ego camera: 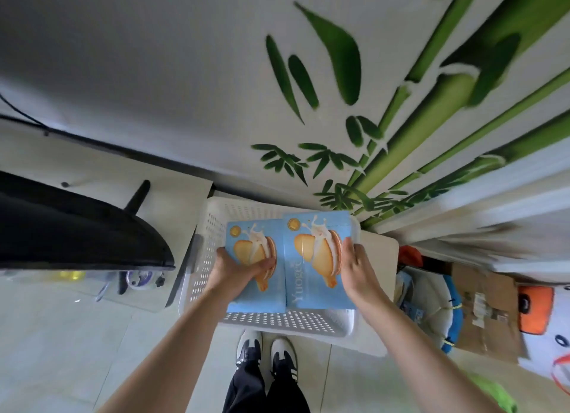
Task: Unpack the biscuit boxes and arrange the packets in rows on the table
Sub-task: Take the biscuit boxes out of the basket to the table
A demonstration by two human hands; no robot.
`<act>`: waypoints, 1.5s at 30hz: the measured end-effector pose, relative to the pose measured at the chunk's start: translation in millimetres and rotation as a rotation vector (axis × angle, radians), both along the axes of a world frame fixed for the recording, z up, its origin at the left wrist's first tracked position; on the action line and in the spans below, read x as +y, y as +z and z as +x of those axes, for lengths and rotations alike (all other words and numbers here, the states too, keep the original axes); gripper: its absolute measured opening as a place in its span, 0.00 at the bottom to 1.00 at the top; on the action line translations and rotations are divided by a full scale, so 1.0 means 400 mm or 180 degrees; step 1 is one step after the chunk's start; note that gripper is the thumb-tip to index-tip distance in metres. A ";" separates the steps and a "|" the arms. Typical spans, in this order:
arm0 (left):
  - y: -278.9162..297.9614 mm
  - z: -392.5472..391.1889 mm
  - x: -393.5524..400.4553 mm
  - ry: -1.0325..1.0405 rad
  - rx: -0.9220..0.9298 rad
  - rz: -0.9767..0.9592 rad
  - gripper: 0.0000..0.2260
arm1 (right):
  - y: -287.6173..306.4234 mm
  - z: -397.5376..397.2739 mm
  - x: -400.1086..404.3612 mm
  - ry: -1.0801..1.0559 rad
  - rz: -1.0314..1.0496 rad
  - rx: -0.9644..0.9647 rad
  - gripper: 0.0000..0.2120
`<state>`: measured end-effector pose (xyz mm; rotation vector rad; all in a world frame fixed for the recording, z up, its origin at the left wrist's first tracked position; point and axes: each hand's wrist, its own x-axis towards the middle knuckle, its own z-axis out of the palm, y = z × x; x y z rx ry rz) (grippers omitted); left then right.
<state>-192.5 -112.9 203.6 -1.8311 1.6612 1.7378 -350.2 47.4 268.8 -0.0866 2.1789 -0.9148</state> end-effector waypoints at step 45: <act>0.803 0.853 0.511 0.3433 0.0935 -0.0885 0.20 | 0.668 0.626 0.029 0.2411 -0.1050 -0.0460 0.20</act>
